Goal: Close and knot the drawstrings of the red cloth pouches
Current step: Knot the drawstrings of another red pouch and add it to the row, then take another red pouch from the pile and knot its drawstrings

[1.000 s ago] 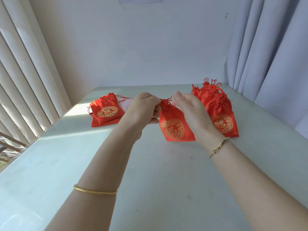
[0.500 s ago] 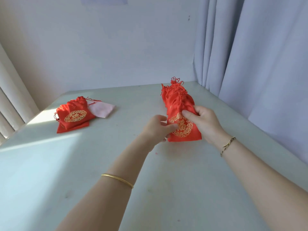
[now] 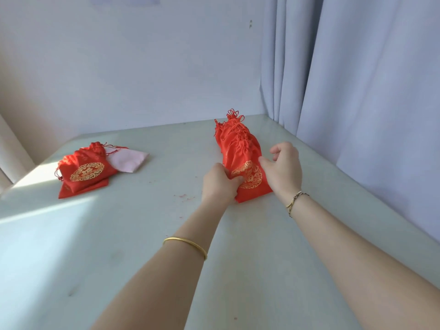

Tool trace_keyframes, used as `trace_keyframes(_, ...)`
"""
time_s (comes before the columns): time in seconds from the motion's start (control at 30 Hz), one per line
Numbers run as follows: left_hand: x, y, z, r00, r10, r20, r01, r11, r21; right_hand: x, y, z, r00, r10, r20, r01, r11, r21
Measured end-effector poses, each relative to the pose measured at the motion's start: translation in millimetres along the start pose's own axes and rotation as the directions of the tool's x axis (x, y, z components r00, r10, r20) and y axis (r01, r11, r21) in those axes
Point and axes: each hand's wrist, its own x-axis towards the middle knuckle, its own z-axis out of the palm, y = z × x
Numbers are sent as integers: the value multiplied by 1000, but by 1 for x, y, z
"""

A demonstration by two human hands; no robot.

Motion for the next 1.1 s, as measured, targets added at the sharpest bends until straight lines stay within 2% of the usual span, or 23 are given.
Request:
trace_keyframes(0.13, -6, -1, -9, 999, -13, 39, 17, 996, -85, -22, -10, -8, 994, -69, -81, 74, 995, 63)
trace_keyframes(0.27, -12, -6, -23, 999, -28, 45, 35, 986, -161, -43, -24, 0, 977, -205, -53, 209, 974, 92)
trace_keyframes(0.4, -11, -19, -54, 997, -74, -17, 68, 972, -226, -61, -45, 22, 936, -353, -8, 351, 929, 115)
trace_keyframes(0.47, -5, -32, -76, 991, -83, -108, 60, 977, -203, -69, -56, 35, 917, -399, 17, 393, 909, 141)
trace_keyframes(0.5, -1, -40, -87, 983, -75, -168, 50, 988, -147, -72, -61, 41, 909, -415, 35, 406, 901, 152)
trace_keyframes(0.57, 9, -60, -112, 957, -47, -285, 78, 992, 97, -76, -73, 55, 896, -436, 86, 418, 893, 170)
trace_keyframes(0.63, 17, -83, -142, 916, -36, -399, 172, 935, 311, -81, -87, 77, 886, -437, 155, 408, 894, 186)
trace_keyframes(0.73, 28, -112, -181, 888, -28, -459, 279, 826, 489, -86, -105, 107, 876, -391, 282, 347, 917, 195)
trace_keyframes(0.97, 55, -145, -207, 945, -81, -316, 291, 642, 709, -96, -109, 141, 879, -300, 370, 203, 939, 279)
trace_keyframes(1.1, 56, -142, -209, 911, 89, -404, 263, 630, 731, -93, -104, 139, 879, -305, 366, 193, 931, 311)
